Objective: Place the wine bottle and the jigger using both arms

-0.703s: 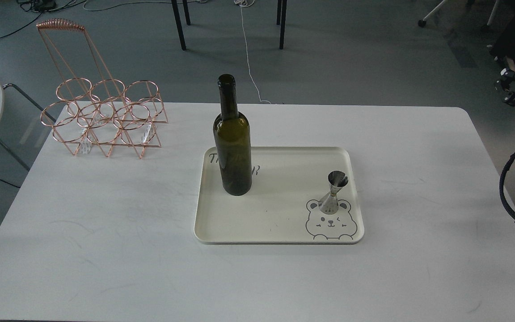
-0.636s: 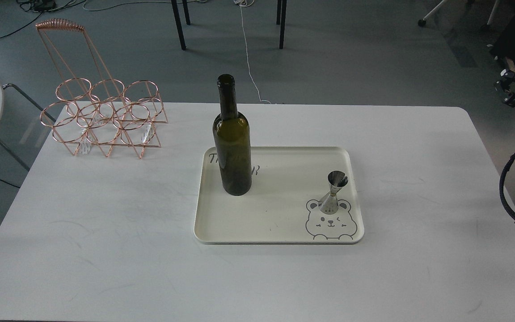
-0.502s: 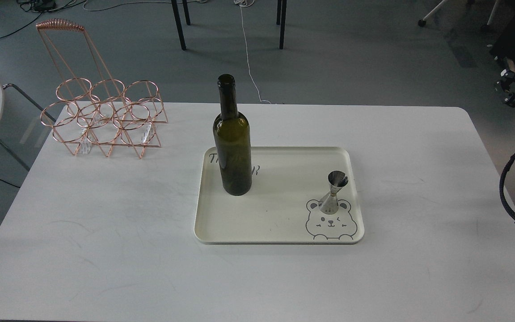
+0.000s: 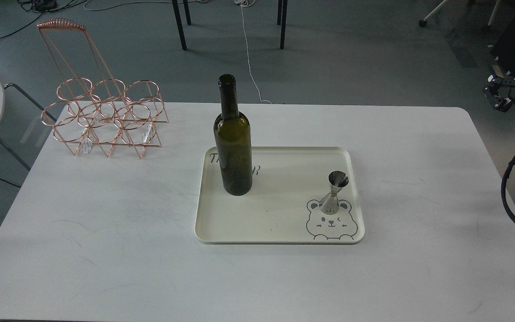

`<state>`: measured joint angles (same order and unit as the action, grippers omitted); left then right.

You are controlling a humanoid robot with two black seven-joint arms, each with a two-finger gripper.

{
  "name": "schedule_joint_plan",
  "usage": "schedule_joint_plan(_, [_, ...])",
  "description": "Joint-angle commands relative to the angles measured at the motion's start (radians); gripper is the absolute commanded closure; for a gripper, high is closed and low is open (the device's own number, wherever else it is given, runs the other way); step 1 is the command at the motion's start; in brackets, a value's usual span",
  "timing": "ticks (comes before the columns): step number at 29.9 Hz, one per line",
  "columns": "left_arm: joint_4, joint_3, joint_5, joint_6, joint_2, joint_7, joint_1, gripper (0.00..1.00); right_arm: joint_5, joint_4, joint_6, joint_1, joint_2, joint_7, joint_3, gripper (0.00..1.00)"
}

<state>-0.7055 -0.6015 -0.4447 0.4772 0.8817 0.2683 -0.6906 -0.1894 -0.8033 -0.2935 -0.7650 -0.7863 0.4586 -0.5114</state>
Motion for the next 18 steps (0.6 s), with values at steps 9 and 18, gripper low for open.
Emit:
schedule_joint_plan(9, [0.011,-0.012,-0.011,0.003,-0.024,0.002,-0.001,0.01,0.313,-0.420,0.117,0.099,-0.307,0.018,0.042,0.01])
schedule_joint_plan(18, [0.011,-0.012,-0.011,0.003,-0.041,0.002,-0.003,0.01,0.813,-0.663,0.364,0.177,-0.375,0.029,0.076,0.02])
